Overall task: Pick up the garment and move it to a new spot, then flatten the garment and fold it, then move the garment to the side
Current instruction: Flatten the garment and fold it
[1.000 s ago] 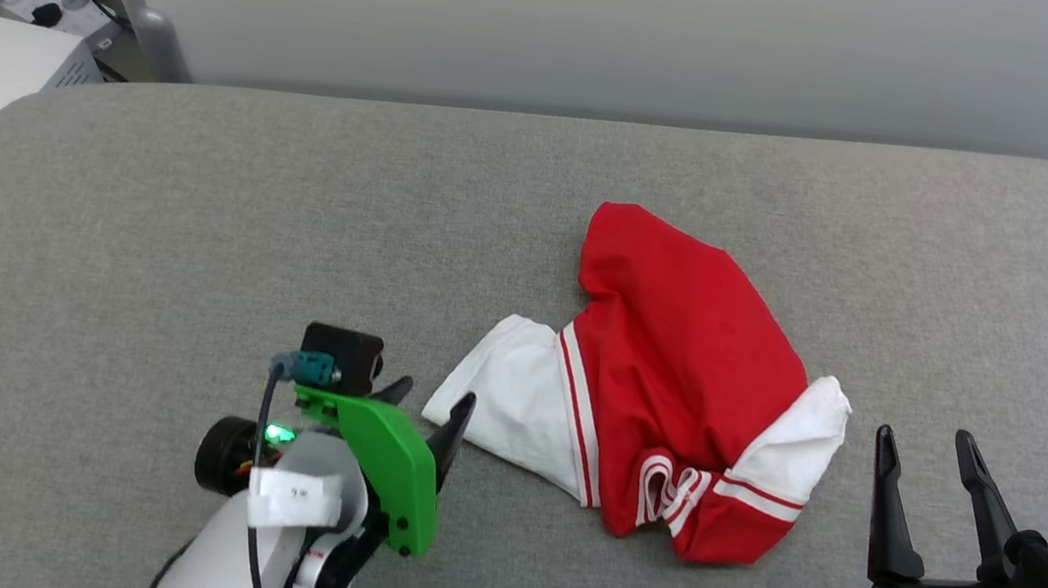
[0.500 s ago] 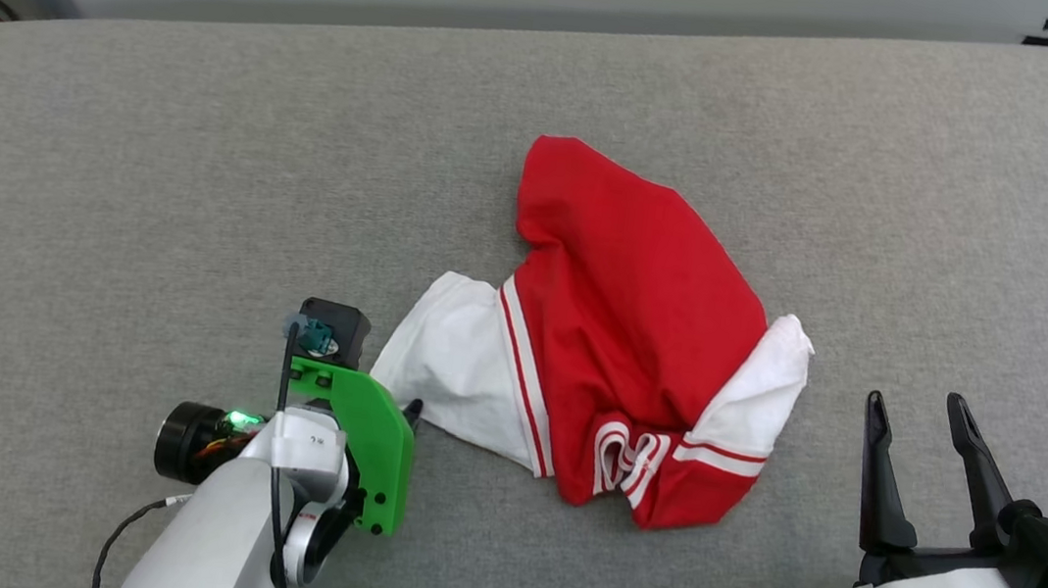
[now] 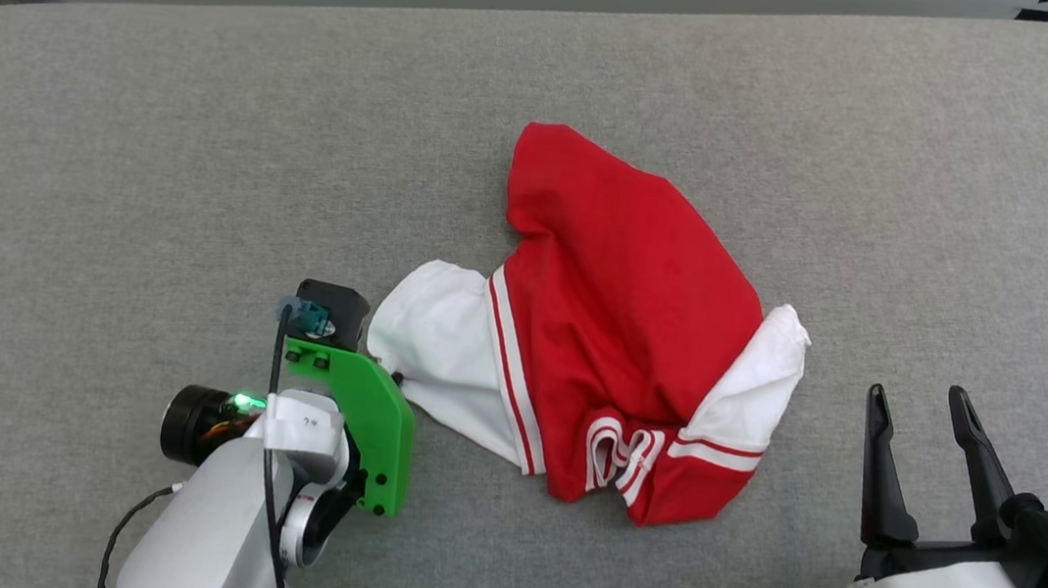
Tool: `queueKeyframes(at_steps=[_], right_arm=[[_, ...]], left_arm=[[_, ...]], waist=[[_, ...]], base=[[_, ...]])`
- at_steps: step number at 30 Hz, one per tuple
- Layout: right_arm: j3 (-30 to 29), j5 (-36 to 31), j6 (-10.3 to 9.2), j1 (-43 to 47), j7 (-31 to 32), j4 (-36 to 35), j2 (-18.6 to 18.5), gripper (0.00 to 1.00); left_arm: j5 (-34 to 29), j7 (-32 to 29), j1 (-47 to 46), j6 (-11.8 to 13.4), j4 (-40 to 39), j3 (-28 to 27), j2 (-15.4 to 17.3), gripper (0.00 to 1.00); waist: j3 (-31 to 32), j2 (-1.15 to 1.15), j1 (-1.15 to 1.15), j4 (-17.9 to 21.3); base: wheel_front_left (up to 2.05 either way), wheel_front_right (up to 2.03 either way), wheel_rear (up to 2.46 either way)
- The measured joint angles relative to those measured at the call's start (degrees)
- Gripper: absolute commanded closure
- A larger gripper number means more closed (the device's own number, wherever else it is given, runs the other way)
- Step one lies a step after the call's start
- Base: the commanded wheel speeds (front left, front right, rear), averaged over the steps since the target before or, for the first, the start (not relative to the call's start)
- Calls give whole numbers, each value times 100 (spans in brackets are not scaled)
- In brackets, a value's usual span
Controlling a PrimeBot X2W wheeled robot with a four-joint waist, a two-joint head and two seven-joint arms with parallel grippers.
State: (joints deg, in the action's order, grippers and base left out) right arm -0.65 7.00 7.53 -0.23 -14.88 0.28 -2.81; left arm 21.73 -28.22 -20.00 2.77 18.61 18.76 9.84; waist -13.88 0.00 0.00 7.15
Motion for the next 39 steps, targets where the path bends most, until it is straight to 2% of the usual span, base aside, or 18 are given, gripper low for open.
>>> queueKeyframes(at_steps=[4, 11, 17, 22, 23, 24, 27, 30, 35, 39], right_arm=[[-4, -32, -1, 3, 0, 65, 1, 0], [-30, -35, -1, 43, 0, 189, 1, 0], [-143, -36, -1, 138, 0, 419, 1, 0], [-205, -36, -1, 137, 0, 631, 1, 0], [-207, -36, -1, 137, 1, 665, 1, 0], [-209, -36, -1, 136, 0, 700, 2, 0], [-230, -36, -1, 135, 0, 765, 1, 0], [-283, -83, -1, 134, 1, 802, 1, 0], [-240, -112, -1, 126, 304, 723, 0, 0], [48, 88, 0, 52, 1057, 530, -125, 0]], left_arm=[[78, 193, 94, 20, 21, -90, 13, 100], [266, 544, 438, 263, -345, -594, 269, 100], [403, 606, 994, 480, -809, -1017, 616, 100], [552, 580, 1488, 504, -924, -1053, 654, 100], [549, 577, 1550, 503, -918, -1020, 651, 21], [548, 604, 1599, 504, -909, -999, 643, 0], [511, 828, 1605, 500, -907, -966, 622, 0], [498, 1261, 1562, 353, -951, -937, 569, 0], [339, 2288, 1319, -57, -1084, -800, 544, 0], [130, 3197, 1150, -410, -1170, -658, 552, 0]], waist=[[139, 0, 0, -81], [461, 0, 0, -281], [644, 0, 0, -482], [682, 0, 0, -592], [684, 0, 0, -599], [685, 0, 0, -608], [699, 0, 0, -631], [739, 0, 0, -662], [829, 0, 0, -772], [890, 0, 0, -897]], base=[[0, 0, 0], [0, 0, 0], [0, 0, 0], [0, 0, 0], [0, 0, 0], [0, 0, 0], [0, 0, 0], [0, 0, 0], [0, 0, 0], [0, 0, 0]])
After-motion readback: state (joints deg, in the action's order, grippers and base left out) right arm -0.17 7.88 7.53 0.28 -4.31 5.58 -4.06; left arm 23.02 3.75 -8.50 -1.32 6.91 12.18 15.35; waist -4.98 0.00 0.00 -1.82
